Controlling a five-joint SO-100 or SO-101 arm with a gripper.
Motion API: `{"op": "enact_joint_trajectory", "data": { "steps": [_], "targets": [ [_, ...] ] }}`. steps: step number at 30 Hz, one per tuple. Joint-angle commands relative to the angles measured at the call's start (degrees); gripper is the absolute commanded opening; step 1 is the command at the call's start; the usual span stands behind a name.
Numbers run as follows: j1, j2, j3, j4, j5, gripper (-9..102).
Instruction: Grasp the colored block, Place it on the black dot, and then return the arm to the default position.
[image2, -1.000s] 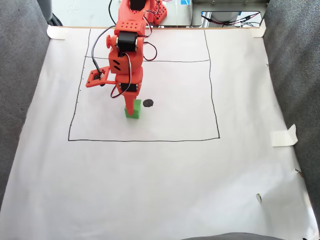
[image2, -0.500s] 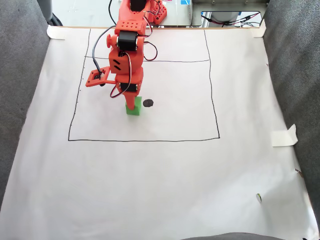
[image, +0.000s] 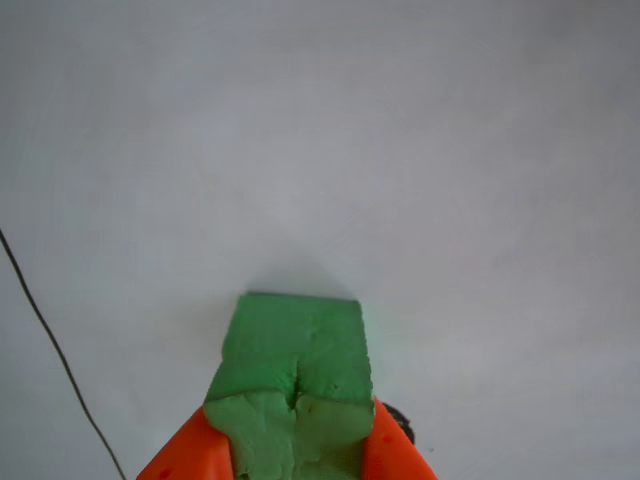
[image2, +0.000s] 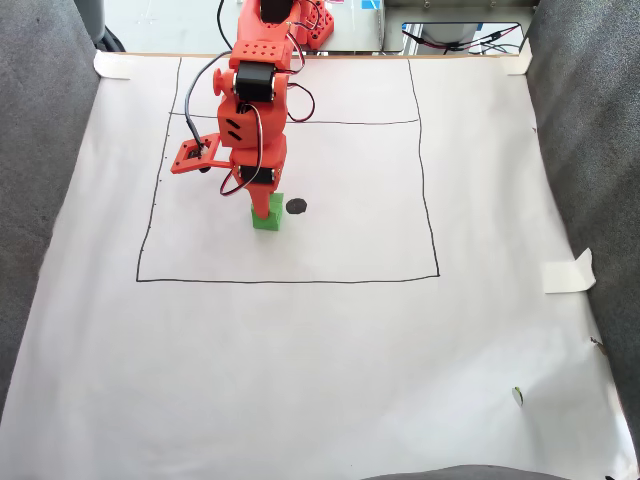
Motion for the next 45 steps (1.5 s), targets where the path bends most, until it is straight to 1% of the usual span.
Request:
{"op": "enact_joint_trajectory", "data": {
  "steps": [1, 10, 20, 25, 45],
  "targets": [
    [0.35, 4.39, -1.23, 0.0, 1.49, 0],
    [-0.44, 10.11, -1.23, 2.99, 7.65, 0],
    [-5.27, 10.02, -1.05, 8.79, 12.04, 0],
    [-6.5, 9.14, -1.05, 8.61, 13.1, 0],
    [-5.71, 5.1, -1.05, 9.32, 13.36, 0]
  ]
}}
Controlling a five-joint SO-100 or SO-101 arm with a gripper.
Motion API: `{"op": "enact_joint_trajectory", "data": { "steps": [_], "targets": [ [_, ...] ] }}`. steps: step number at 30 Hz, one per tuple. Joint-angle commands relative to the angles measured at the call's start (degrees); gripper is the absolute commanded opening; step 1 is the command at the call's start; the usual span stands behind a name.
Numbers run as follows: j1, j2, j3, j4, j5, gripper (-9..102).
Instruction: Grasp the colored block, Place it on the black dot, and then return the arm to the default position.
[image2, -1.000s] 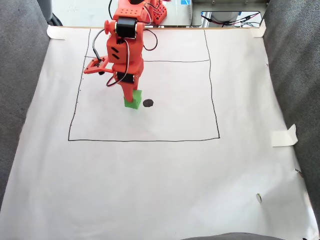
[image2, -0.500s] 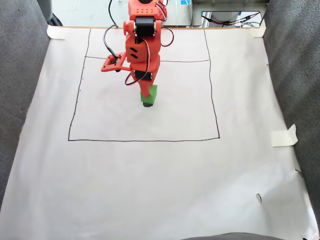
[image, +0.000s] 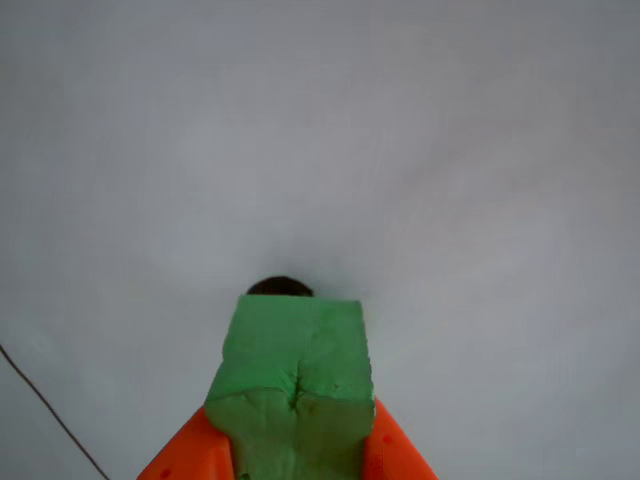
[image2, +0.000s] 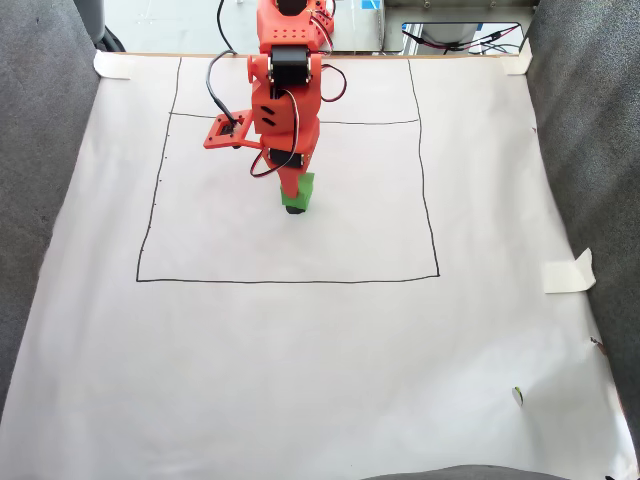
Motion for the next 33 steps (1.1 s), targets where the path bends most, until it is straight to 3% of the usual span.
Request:
{"op": "enact_joint_trajectory", "data": {
  "steps": [1, 33],
  "targets": [
    [0.62, 0.7, -1.14, 0.09, 0.09, 0],
    [1.58, -3.34, -1.67, -2.72, -2.46, 0]
  ]
}}
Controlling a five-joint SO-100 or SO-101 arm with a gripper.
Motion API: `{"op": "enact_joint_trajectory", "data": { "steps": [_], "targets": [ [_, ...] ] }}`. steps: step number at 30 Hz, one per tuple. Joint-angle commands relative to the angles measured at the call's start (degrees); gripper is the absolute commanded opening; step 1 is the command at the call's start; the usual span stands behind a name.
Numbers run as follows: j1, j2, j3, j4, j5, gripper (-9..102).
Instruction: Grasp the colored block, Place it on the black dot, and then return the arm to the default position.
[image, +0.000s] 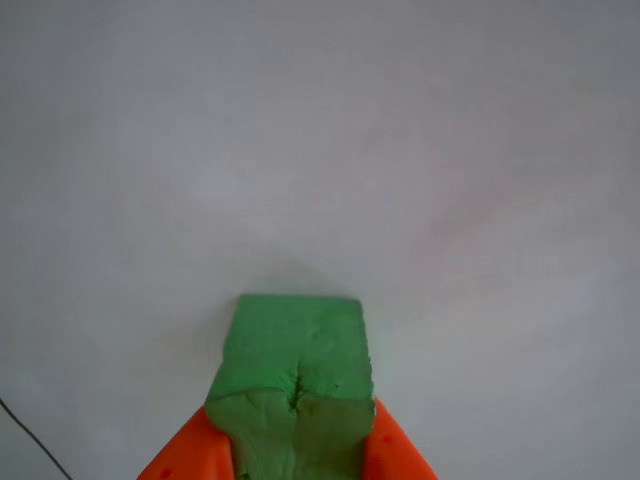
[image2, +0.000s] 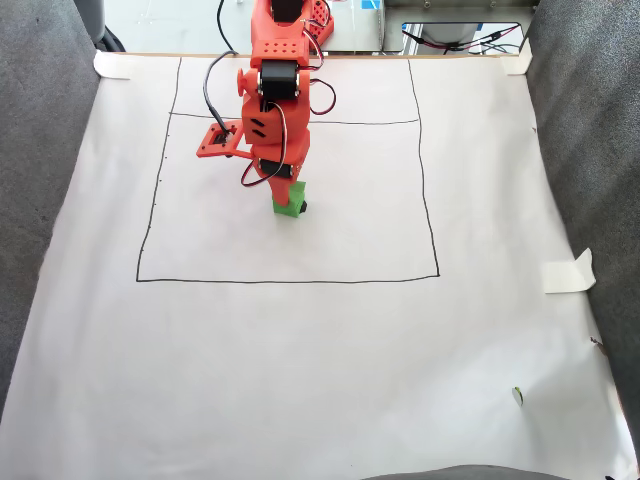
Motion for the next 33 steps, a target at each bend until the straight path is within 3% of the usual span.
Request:
{"op": "enact_joint_trajectory", "data": {
  "steps": [1, 16, 22, 27, 33],
  "targets": [
    [-0.44, 0.35, -1.58, 0.44, -1.05, 0],
    [-1.93, 0.62, -1.76, 2.37, -3.78, 3],
    [-1.58, 0.26, -1.76, 2.81, -4.22, 8],
    [-1.23, 0.26, -1.67, 3.34, -4.39, 20],
    [-1.05, 1.05, -0.88, 3.25, -4.83, 23]
  ]
}}
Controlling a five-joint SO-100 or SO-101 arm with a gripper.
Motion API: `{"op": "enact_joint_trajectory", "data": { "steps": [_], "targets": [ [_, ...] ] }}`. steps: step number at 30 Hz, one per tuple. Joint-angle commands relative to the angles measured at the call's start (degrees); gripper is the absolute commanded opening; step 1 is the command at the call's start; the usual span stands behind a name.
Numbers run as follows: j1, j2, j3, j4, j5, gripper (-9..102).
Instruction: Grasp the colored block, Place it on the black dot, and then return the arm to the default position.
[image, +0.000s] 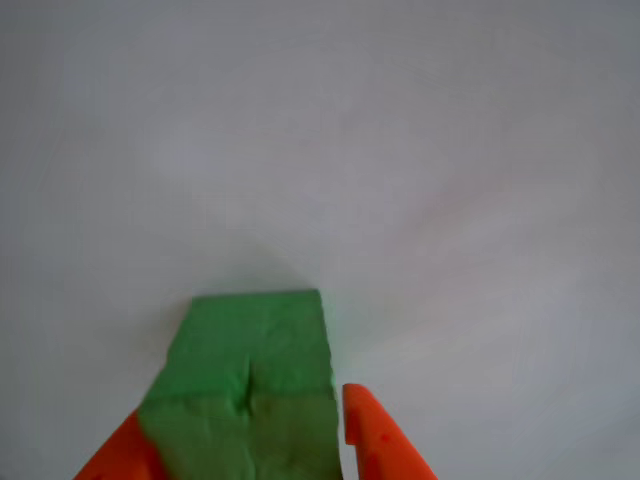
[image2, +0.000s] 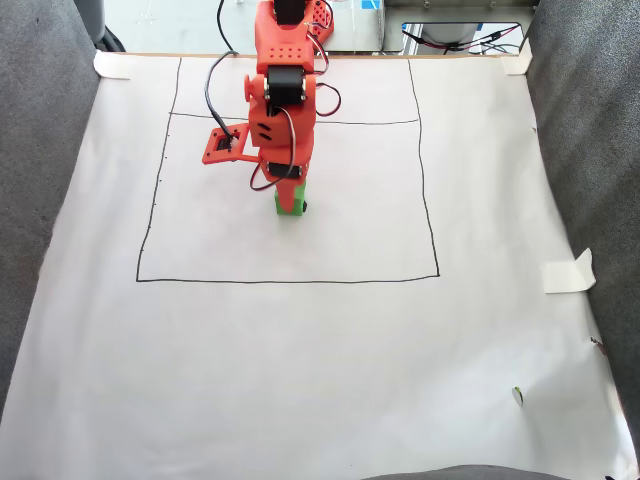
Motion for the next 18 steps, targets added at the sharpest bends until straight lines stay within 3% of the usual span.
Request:
{"op": "enact_joint_trajectory", "data": {
  "steps": [1, 7, 18],
  "targets": [
    [0.35, 1.49, -0.79, -0.44, -0.7, 23],
    [0.44, 3.25, 1.49, -0.44, -0.7, 35],
    [0.35, 13.8, 8.7, -0.44, 0.26, 40]
  ]
}}
